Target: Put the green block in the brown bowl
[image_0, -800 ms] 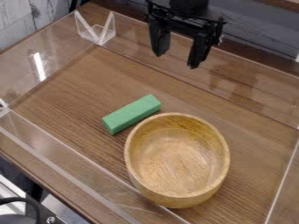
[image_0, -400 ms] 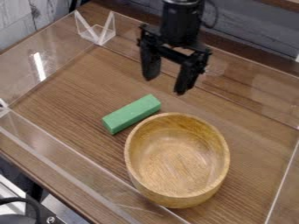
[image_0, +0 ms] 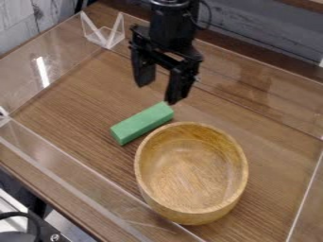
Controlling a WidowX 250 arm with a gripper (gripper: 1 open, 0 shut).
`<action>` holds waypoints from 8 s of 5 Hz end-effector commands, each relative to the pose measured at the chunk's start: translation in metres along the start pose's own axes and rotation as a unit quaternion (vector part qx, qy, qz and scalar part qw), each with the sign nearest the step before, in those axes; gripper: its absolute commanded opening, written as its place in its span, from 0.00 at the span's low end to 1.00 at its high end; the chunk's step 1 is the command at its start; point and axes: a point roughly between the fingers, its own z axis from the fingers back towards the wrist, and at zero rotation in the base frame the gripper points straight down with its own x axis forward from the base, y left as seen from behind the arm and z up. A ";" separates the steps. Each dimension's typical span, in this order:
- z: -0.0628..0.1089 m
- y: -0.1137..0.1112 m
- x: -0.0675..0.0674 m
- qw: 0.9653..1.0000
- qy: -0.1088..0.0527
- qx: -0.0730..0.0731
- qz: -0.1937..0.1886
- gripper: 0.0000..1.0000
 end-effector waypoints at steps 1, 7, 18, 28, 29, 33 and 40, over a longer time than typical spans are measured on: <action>0.010 0.007 -0.006 0.999 -0.024 0.010 -0.021 1.00; 0.001 0.013 -0.035 0.998 -0.029 0.000 -0.048 1.00; -0.039 0.028 -0.019 0.998 -0.051 -0.020 -0.018 1.00; -0.058 0.041 0.000 0.998 -0.050 -0.015 -0.038 1.00; -0.057 0.042 0.001 0.998 -0.050 -0.014 -0.038 0.00; -0.062 0.047 0.006 0.998 -0.048 -0.011 -0.047 0.00; -0.068 0.048 0.011 0.997 -0.049 -0.012 -0.053 0.00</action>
